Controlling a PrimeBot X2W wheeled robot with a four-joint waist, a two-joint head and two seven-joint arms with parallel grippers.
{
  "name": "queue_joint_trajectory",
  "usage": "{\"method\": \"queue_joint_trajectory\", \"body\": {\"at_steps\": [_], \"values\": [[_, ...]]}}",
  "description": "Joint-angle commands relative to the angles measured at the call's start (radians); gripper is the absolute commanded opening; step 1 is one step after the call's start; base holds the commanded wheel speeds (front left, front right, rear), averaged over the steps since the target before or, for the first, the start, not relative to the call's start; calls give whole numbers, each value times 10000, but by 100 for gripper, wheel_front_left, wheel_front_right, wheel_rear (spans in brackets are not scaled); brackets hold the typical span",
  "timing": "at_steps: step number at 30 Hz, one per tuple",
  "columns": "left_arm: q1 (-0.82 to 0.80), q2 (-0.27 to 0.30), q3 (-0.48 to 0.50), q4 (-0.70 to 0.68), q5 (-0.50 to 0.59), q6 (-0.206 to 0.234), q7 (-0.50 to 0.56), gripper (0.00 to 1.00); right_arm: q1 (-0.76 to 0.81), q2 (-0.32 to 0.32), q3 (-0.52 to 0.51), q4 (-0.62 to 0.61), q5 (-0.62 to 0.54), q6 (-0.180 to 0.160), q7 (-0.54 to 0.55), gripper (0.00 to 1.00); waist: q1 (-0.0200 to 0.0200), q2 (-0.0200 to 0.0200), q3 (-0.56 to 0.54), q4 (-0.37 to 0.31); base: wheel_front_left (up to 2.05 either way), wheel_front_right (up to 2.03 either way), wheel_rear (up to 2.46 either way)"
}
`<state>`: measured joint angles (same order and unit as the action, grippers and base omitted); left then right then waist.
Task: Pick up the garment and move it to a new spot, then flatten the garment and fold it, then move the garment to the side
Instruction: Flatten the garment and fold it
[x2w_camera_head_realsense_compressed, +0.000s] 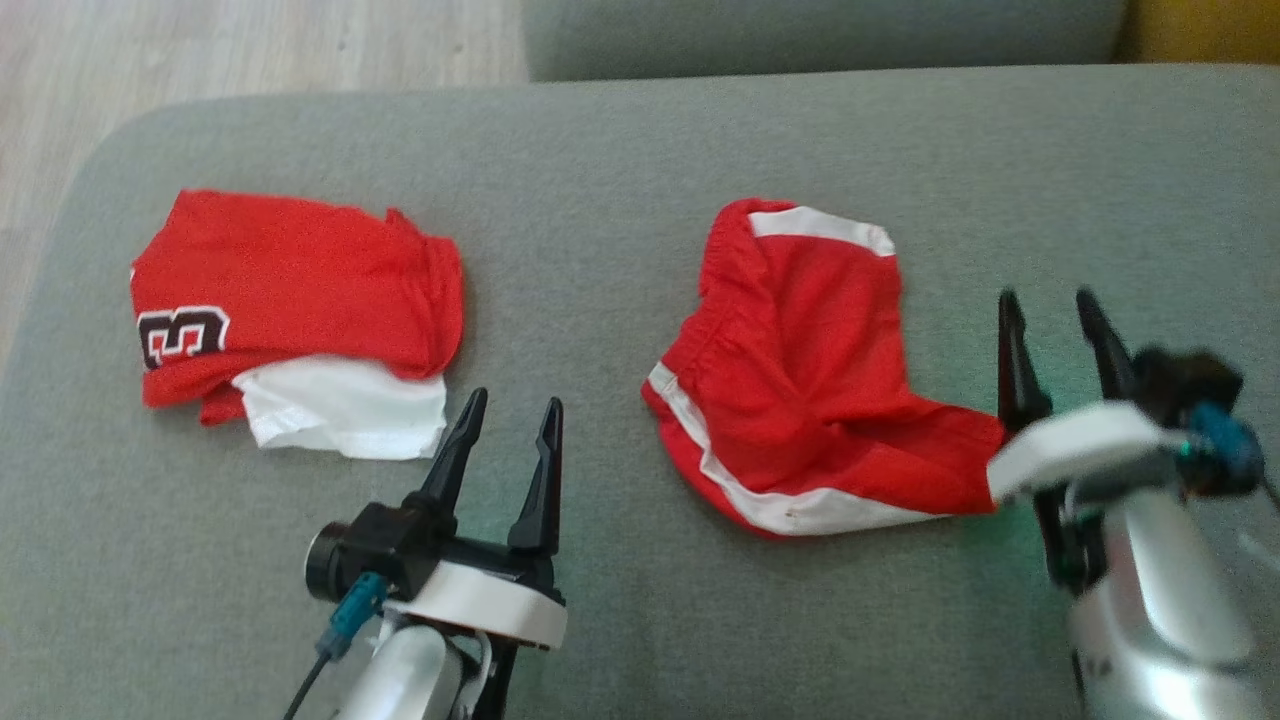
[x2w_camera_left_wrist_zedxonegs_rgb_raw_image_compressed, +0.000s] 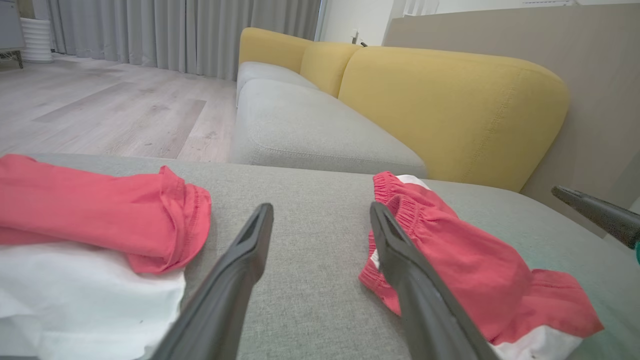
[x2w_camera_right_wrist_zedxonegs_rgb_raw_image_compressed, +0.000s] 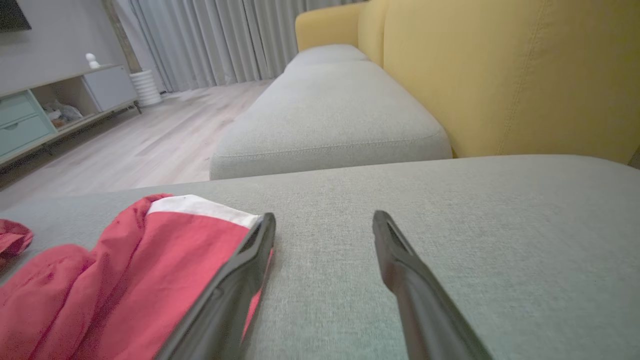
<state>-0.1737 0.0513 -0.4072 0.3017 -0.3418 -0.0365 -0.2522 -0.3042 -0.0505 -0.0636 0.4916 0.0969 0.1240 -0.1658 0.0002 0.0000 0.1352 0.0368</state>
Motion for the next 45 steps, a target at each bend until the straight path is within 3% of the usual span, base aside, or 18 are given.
{"method": "queue_joint_trajectory", "body": {"at_steps": [1, 11, 22, 23, 24, 34, 45], "values": [[-423, -11, 193, -240, 29, -35, -95, 100, -881, 0, 136, 86, -20, 67, 321, 100, -2, 0, 322, 325, 0, 0, 0], [-658, -11, -33, -158, -109, 11, -95, 100, -2684, -9, 170, 2510, 496, 67, 1268, 100, -2, 0, 811, 957, 0, 0, 0], [-887, -11, -210, -168, -186, 74, -95, 100, -3840, -356, 831, 4825, 952, 67, 1416, 100, -2, 0, 1213, 1292, 0, 0, 0], [-903, -11, -210, -161, -186, 78, -95, 100, -3905, -364, 956, 4993, 993, 67, 1432, 60, -2, 0, 1226, 1305, 0, 0, 0], [-916, -11, -208, -153, -187, 83, -95, 100, -3966, -391, 1095, 5123, 1012, 67, 1403, 0, -2, 0, 1234, 1314, 0, 0, 0], [-764, -11, -18, -29, -202, 119, -95, 100, -4342, -1094, 1416, 5714, 1320, 67, 437, 0, -2, 0, 737, 997, 0, 0, 0], [-652, -11, -87, -148, -338, 179, -95, 100, -5611, -3029, 278, 6192, 319, 67, 456, 0, -2, 0, 439, 746, 0, 0, 0]]}}
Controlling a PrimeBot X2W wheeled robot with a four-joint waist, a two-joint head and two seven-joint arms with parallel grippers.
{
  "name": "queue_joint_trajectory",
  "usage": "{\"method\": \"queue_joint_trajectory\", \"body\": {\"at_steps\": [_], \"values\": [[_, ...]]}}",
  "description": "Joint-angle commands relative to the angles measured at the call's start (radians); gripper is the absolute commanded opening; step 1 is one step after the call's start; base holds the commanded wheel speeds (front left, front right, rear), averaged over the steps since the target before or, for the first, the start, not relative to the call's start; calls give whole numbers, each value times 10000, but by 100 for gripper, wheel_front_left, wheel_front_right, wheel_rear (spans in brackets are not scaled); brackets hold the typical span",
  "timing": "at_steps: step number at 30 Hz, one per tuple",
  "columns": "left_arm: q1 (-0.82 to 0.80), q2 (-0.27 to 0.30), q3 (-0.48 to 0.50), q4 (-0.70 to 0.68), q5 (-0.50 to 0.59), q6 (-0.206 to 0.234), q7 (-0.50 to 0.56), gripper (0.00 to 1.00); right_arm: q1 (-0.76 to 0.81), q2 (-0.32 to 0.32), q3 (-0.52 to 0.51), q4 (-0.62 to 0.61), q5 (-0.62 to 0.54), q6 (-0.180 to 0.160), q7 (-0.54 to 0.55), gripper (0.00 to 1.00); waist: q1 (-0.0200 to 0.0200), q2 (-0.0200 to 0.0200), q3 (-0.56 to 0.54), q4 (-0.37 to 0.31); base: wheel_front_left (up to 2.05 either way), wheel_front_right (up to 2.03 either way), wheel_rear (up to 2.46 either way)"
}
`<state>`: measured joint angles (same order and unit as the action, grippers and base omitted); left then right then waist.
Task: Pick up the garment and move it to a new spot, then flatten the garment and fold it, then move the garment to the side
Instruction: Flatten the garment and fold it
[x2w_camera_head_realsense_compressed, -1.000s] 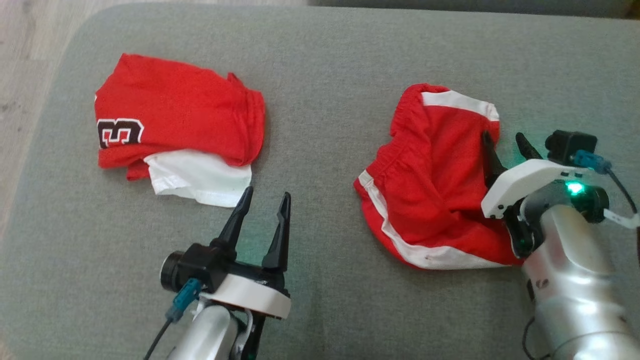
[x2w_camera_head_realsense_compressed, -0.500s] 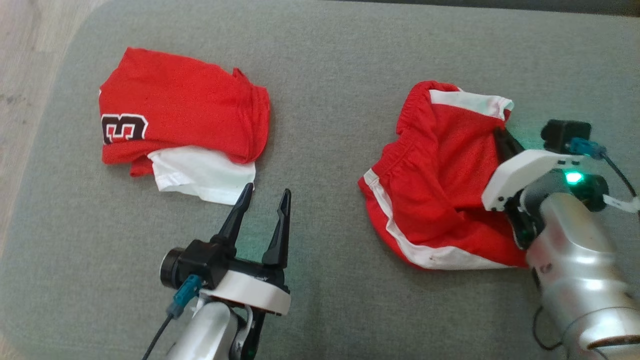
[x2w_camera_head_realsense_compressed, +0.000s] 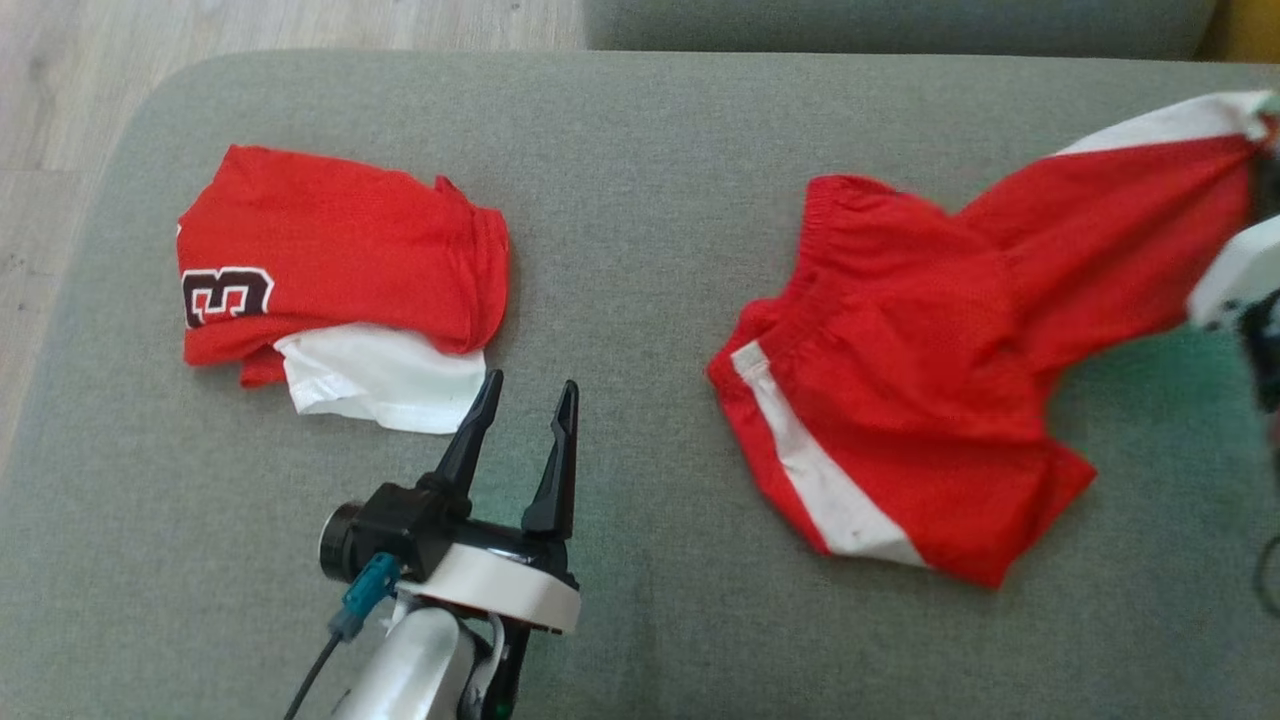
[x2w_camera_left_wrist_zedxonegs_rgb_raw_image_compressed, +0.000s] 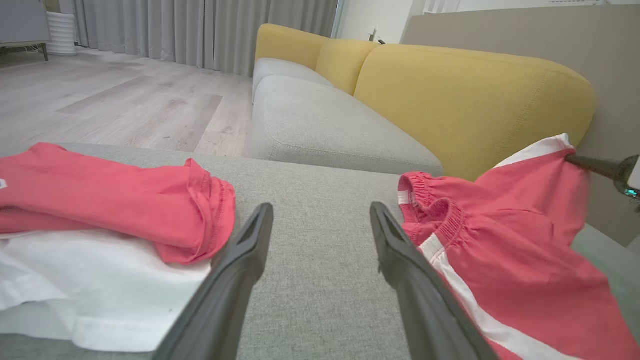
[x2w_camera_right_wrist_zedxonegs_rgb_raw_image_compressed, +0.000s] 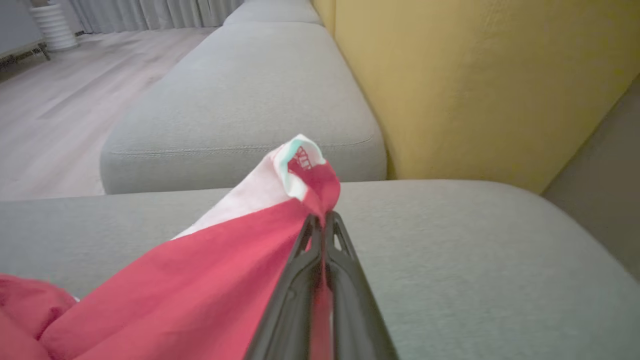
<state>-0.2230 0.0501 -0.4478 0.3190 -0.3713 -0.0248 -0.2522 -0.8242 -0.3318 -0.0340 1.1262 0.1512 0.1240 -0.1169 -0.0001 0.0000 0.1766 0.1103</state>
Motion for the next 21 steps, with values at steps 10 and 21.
{"method": "queue_joint_trajectory", "body": {"at_steps": [10, 21], "values": [[-269, 1, 312, -368, -32, 25, -95, 100, -1531, -884, -1652, 36, -2196, 67, -539, 100, 1, 0, 291, 143, 0, 0, 0], [-115, 1, 452, -310, -45, 68, -95, 100, -601, 890, -3172, -1163, -4062, 67, -1373, 100, 1, 0, -182, -149, 0, 0, 0]]}}
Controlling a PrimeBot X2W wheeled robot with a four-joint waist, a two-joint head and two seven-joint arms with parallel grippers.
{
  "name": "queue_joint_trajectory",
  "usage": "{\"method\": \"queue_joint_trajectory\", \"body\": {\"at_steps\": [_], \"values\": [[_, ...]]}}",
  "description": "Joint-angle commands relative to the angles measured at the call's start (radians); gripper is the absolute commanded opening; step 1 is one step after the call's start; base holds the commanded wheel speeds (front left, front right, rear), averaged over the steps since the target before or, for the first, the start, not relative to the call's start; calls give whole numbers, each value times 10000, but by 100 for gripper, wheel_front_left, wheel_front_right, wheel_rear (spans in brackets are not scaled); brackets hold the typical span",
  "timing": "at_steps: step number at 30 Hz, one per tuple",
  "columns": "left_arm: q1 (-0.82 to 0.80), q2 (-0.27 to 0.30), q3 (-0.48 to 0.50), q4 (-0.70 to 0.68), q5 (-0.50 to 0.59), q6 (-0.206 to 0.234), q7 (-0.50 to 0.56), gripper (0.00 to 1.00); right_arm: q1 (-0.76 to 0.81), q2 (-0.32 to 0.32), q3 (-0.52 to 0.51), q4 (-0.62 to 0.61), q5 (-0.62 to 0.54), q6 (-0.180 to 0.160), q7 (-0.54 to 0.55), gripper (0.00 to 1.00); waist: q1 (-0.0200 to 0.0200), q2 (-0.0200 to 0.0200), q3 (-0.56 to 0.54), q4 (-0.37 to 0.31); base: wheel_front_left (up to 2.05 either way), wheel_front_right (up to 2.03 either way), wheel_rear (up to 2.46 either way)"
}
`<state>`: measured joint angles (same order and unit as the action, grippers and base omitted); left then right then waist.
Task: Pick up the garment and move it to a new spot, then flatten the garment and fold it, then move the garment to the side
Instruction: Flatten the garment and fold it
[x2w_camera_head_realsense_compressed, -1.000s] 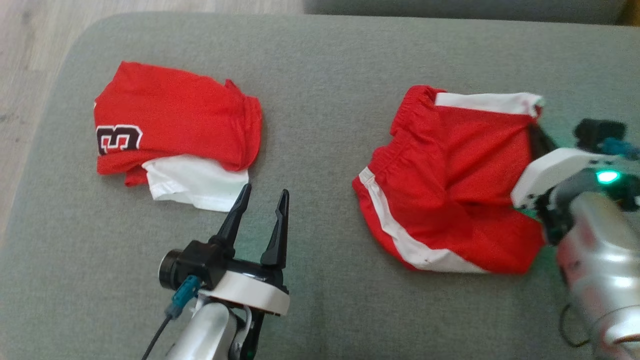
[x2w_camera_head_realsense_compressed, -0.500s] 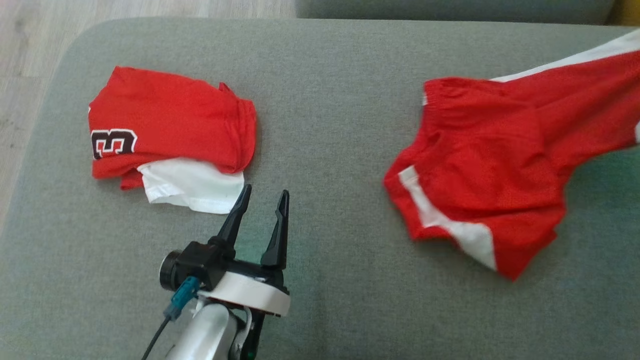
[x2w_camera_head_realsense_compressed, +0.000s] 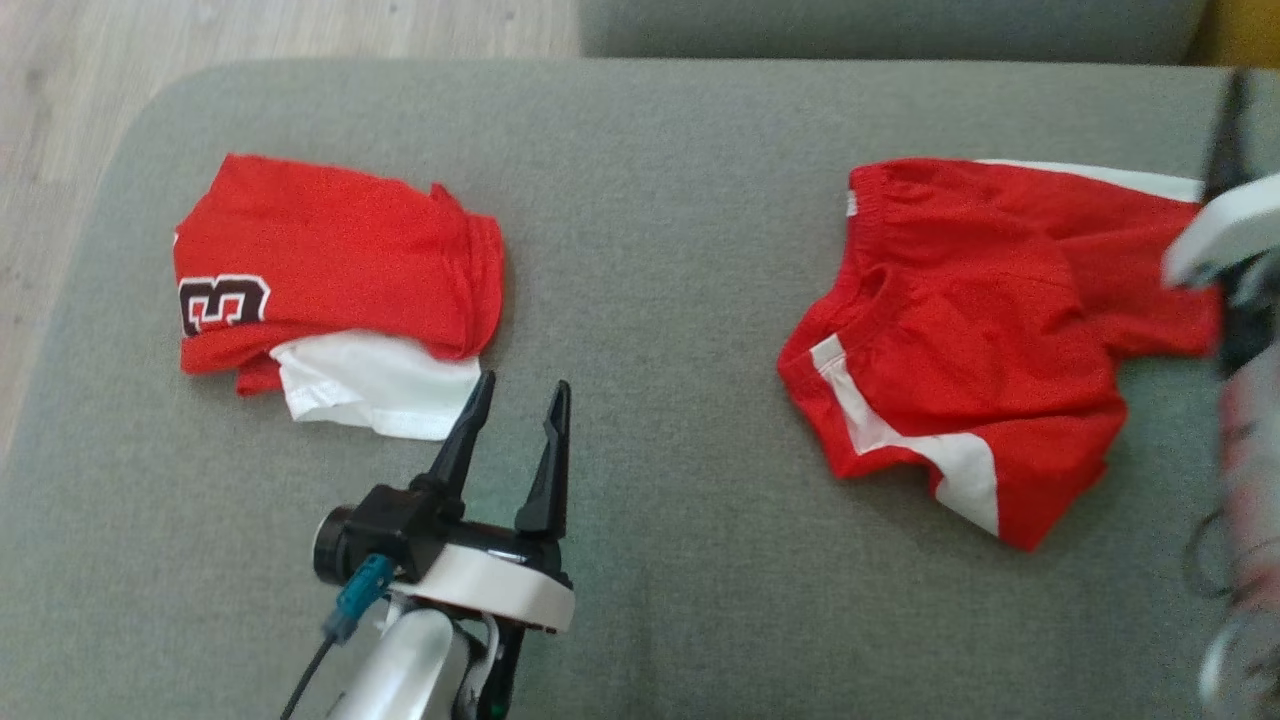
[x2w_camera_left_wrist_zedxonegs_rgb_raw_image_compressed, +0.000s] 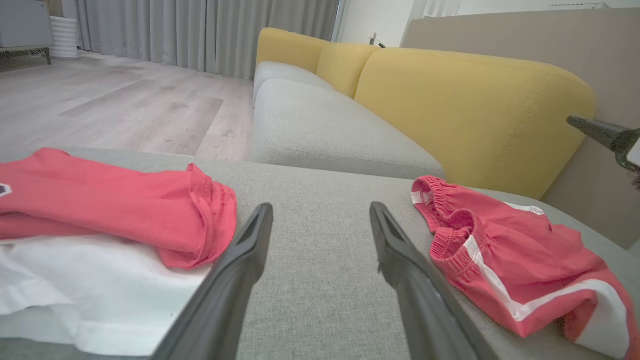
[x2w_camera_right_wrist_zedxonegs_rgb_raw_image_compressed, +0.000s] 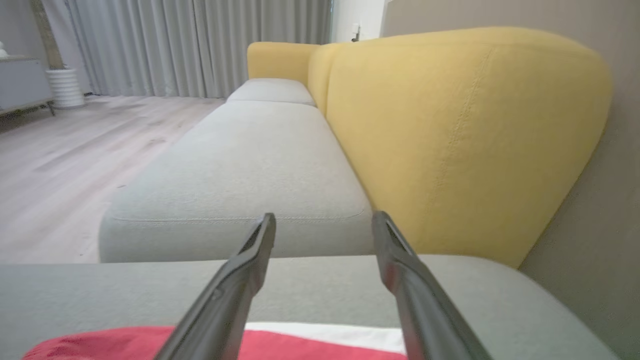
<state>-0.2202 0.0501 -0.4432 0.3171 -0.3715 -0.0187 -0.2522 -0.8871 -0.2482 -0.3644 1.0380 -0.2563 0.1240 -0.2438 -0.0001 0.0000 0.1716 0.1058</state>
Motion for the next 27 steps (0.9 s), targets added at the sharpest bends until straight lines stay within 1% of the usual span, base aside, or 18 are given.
{"method": "queue_joint_trajectory", "body": {"at_steps": [1, 4, 5, 6, 8, 9, 12, 14, 15, 17, 20, 27], "values": [[-108, 1, 448, -291, -30, 5, -95, 100, 224, 358, 30, -482, 94, 67, -134, 100, 1, 0, -226, -163, 0, 0, 0], [32, 1, 569, -318, 0, 8, -95, 100, 1014, 1231, 62, -1314, 307, 67, -170, 100, 1, 0, -509, -349, 0, 0, 0], [88, 1, 604, -319, 14, 3, -95, 100, 1321, 1466, 140, -1692, 494, 67, -172, 100, 1, 0, -612, -408, 0, 0, 0], [220, 1, 662, -325, 38, -10, -95, 100, 2033, 1788, 403, -2342, 1000, 67, -175, 100, 1, 0, -787, -519, 0, 0, 0], [355, 1, 729, -319, 60, -19, -95, 100, 2838, 1934, 784, -2983, 1616, 67, -176, 100, 1, 0, -942, -618, 0, 0, 0], [420, 1, 762, -321, 72, -19, -95, 100, 3260, 1960, 1118, -3288, 1959, 67, -176, 100, 1, 0, -993, -664, 0, 0, 0], [590, 1, 835, -339, 86, -34, -95, 100, 4552, 1973, 2497, -4032, 3591, 67, -177, 100, 1, 0, -1135, -787, 0, 0, 0], [695, 1, 849, -345, 100, -52, -95, 100, 5368, 1975, 3075, -4546, 4454, 67, -178, 100, 1, 0, -1202, -862, 0, 0, 0], [731, 1, 862, -358, 107, -50, -95, 100, 5733, 1976, 3379, -4772, 4679, 67, -178, 100, 1, 0, -1213, -900, 0, 0, 0], [777, 1, 872, -370, 123, -63, -95, 100, 6340, 1977, 3741, -5115, 4684, 67, -178, 100, 1, 0, -1233, -958, 0, 0, 0], [779, 1, 850, -349, 159, -100, -95, 100, 6799, 1978, 3866, -5462, 4543, 67, -178, 100, 1, 0, -1241, -993, 0, 0, 0], [681, 1, 809, -306, 235, -169, -95, 100, 6811, 1979, 3775, -6057, 4172, 67, -179, 100, 1, 0, -1125, -869, 0, 0, 0]]}}
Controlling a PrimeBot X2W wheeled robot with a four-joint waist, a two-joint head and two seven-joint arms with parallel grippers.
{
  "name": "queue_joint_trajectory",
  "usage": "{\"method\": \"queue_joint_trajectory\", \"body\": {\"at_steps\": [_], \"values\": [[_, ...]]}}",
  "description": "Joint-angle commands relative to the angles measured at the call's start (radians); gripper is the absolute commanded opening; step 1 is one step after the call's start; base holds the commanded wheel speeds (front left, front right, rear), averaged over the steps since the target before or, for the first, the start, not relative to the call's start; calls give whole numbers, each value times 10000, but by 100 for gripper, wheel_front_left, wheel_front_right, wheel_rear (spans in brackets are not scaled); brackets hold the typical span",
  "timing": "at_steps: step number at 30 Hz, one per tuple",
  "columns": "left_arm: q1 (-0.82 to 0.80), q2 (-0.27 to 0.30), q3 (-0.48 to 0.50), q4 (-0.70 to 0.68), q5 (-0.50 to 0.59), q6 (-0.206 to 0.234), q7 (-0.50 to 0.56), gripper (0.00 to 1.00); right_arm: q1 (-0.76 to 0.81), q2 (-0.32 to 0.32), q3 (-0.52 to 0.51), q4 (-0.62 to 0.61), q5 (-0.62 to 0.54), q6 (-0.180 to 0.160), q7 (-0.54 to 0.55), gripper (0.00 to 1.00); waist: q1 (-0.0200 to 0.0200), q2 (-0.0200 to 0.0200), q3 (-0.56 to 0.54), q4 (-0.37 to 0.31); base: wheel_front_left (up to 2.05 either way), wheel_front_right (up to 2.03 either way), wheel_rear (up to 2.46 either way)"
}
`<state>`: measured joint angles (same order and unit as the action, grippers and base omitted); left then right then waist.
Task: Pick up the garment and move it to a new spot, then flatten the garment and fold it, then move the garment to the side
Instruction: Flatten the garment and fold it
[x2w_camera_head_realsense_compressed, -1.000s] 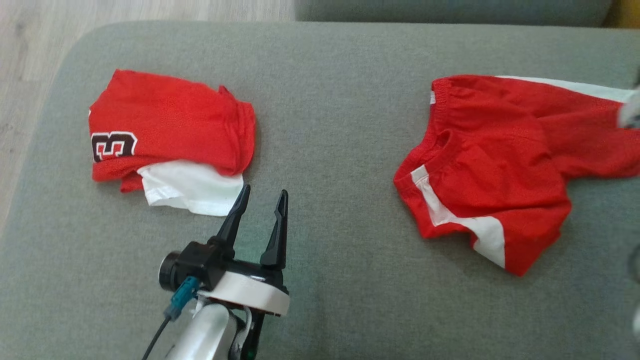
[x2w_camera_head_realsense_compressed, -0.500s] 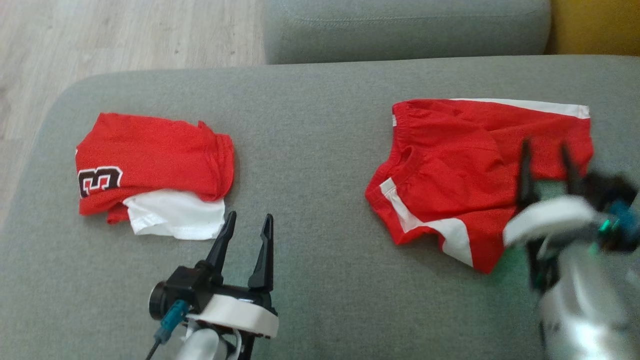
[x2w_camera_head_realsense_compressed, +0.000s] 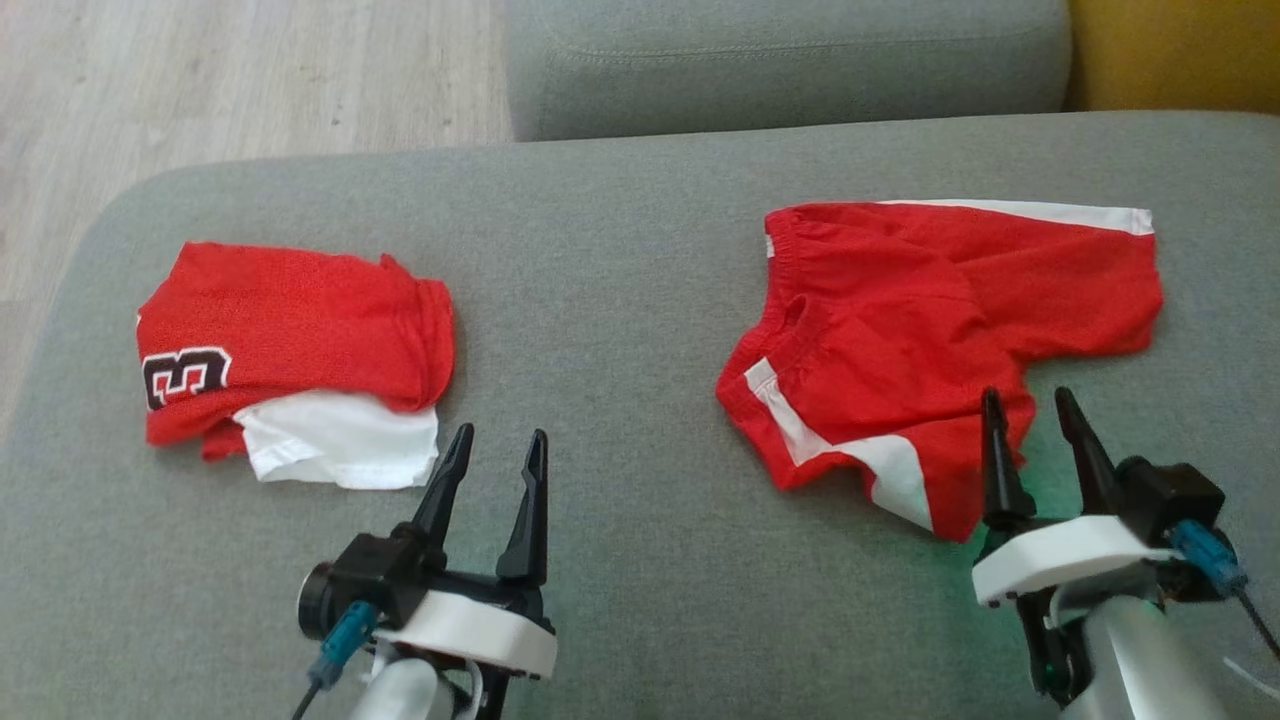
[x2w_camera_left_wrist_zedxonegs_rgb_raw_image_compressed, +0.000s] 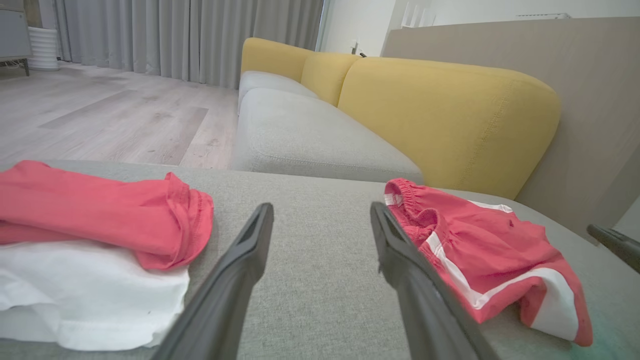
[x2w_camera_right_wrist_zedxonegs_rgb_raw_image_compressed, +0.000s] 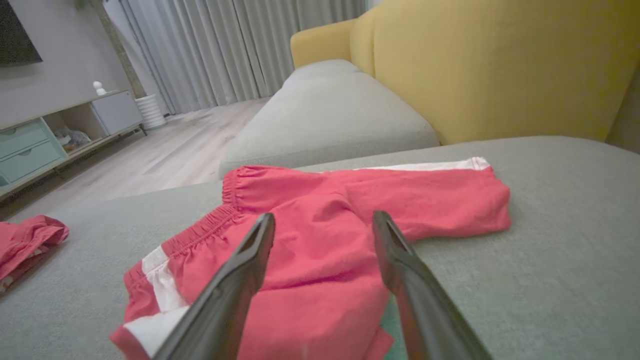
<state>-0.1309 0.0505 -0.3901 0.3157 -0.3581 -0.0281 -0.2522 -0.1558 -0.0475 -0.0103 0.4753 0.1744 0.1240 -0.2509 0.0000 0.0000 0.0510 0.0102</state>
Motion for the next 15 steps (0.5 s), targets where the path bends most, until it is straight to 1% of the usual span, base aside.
{"method": "queue_joint_trajectory", "body": {"at_steps": [1, 4, 8, 10, 12, 14, 15], "values": [[-247, -3, 252, -288, 109, -83, -95, 100, -553, -29, 310, -500, -187, 67, -108, 100, 0, 0, 130, 144, 0, 0, 0], [-324, -3, 198, -276, 111, -77, -95, 100, -683, -29, 617, -590, -294, 67, -108, 100, 0, 0, 243, 273, 0, 0, 0], [-468, -3, 112, -235, 91, -70, -95, 100, -1089, -29, 1851, -650, -426, 67, 232, 100, 0, 0, 496, 544, 0, 0, 0], [-539, -3, 71, -226, 75, -61, -95, 100, -1361, -29, 2515, -471, -493, 67, 714, 100, 0, 0, 642, 665, 0, 0, 0], [-609, -3, 19, -207, 57, -64, -95, 100, -1701, -28, 2967, -139, -527, 67, 1196, 100, 0, 0, 750, 801, 0, 0, 0], [-679, -3, -72, -164, 34, -72, -95, 100, -2019, -28, 3158, 454, -549, 67, 1842, 100, 0, 0, 817, 971, 0, 0, 0], [-720, -3, -129, -144, 16, -74, -95, 100, -2188, -28, 3065, 728, -581, 67, 2016, 100, 0, 0, 843, 1063, 0, 0, 0]]}}
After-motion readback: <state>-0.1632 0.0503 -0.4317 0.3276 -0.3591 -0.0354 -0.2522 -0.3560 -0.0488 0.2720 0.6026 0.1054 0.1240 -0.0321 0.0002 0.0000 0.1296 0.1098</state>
